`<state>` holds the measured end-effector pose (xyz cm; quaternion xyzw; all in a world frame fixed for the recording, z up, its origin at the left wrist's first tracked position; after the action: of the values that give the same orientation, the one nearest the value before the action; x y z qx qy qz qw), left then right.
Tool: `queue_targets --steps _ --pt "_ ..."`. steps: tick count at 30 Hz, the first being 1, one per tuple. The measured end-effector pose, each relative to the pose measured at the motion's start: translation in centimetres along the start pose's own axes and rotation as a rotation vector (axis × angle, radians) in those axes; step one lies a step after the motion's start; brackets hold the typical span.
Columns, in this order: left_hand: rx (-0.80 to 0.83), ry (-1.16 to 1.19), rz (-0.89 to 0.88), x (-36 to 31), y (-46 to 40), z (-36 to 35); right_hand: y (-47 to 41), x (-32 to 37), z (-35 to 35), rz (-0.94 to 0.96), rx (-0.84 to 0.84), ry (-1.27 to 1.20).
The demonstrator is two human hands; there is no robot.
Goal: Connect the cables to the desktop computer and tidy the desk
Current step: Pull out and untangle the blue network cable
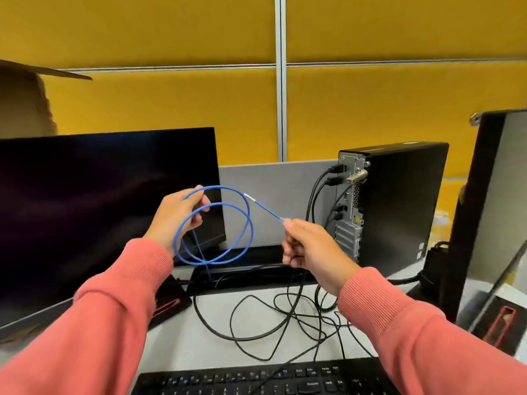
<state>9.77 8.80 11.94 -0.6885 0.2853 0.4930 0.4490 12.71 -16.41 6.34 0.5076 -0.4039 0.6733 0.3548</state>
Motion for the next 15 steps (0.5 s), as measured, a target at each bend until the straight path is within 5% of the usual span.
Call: queue_targets --steps 4,10,15 --pt "0.119 -0.194 -0.048 0.1 -0.2 -2.5 0.2 -0.7 2.7 -0.031 -0.228 -0.056" --pt "0.54 -0.745 -0.078 1.8 1.2 -5.4 1.1 -0.7 6.6 0.113 -0.694 -0.19" --pt "0.744 -1.037 -0.208 2.0 2.7 -9.1 1.8 -0.7 8.0 0.17 -0.893 -0.233"
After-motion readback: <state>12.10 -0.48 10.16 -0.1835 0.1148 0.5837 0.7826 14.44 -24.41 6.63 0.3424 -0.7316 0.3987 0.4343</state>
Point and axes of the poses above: each hand's wrist, its own y-axis away from the middle knuckle, its own z-axis out of the back of the hand, x = y × z, the point moved 7 cm from there along -y, towards the middle knuckle, and after that the axes turned 8 degrees about y, right-handed, at the moved point
